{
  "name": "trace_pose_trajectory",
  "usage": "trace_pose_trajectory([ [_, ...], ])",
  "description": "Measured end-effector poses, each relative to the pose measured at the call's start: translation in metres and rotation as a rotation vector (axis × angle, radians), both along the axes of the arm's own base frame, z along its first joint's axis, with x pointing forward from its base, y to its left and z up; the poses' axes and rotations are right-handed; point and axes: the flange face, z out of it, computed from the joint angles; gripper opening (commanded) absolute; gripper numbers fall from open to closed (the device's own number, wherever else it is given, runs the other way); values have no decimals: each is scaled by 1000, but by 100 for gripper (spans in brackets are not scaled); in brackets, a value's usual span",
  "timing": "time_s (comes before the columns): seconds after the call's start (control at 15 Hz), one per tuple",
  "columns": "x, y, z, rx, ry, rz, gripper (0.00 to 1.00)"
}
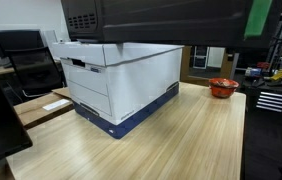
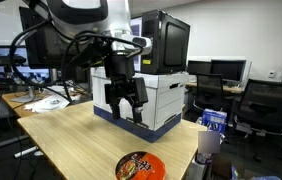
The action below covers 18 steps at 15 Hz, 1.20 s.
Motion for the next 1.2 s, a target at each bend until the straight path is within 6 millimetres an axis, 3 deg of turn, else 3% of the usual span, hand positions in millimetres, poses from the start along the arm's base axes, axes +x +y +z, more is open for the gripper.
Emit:
trace_pose_trajectory([
  [0.4,-15,-13,-45,-28,-75,-1,100],
  [1.2,-29,14,-105,-46,-86,139,100],
])
